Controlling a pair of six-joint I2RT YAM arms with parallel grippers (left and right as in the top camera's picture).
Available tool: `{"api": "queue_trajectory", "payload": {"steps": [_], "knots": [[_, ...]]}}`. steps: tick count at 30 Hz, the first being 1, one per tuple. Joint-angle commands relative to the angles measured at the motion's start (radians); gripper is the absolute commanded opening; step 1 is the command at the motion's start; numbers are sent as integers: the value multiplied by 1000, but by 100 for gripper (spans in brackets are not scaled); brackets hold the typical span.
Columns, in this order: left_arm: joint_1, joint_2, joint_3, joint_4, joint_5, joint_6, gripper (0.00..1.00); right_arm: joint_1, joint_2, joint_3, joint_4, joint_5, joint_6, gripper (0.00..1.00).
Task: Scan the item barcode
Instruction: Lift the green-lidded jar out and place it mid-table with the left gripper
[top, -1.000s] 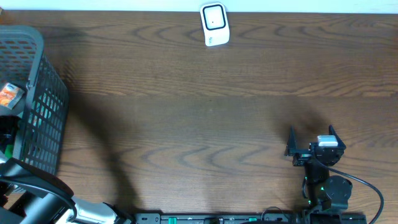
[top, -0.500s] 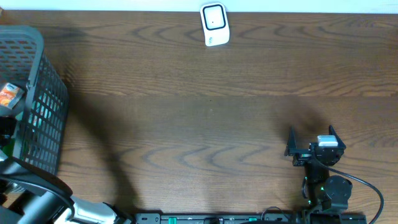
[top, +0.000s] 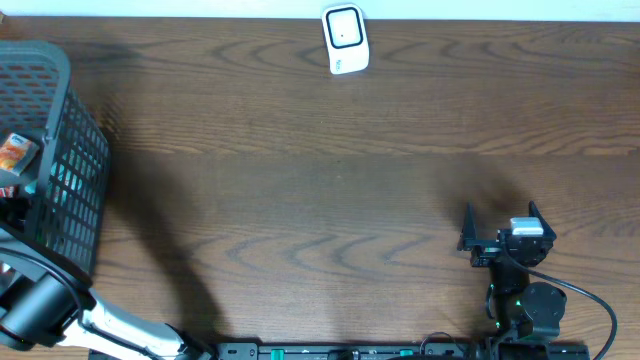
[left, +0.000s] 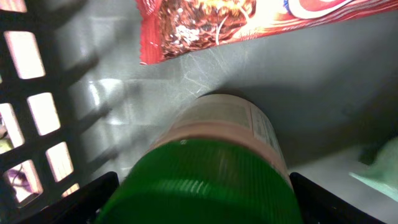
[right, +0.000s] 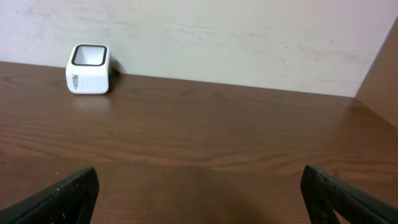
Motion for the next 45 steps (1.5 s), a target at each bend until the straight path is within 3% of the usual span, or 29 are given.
{"api": "queue_trajectory", "payload": {"steps": [1, 5, 10, 12, 18, 24, 30, 34, 37, 45], "knots": [[3, 37, -5, -3, -9, -8, 85, -2, 0, -1, -4, 6, 11, 99], [3, 42, -5, 3, -10, -8, 82, -2, 0, -1, -4, 6, 11, 99], [3, 40, -5, -2, -9, -7, 62, -2, 0, -1, -4, 6, 11, 99], [3, 39, -4, -10, -9, -8, 59, -2, 0, -1, -4, 6, 11, 99], [3, -1, 34, -47, 3, -8, 57, -2, 0, -1, -4, 6, 11, 99], [3, -127, 202, -132, 77, 15, 57, -2, 0, -1, -4, 6, 11, 99], [3, -349, 369, -159, 332, 14, 57, -2, 0, -1, -4, 6, 11, 99], [-11, -530, 391, -61, 591, 14, 58, -2, 0, -1, -4, 6, 11, 99], [-88, -640, 391, 8, 705, -2, 58, -2, 0, -1, -4, 6, 11, 99], [-531, -720, 389, 9, 626, -19, 60, -2, 0, -1, -4, 6, 11, 99]]}}
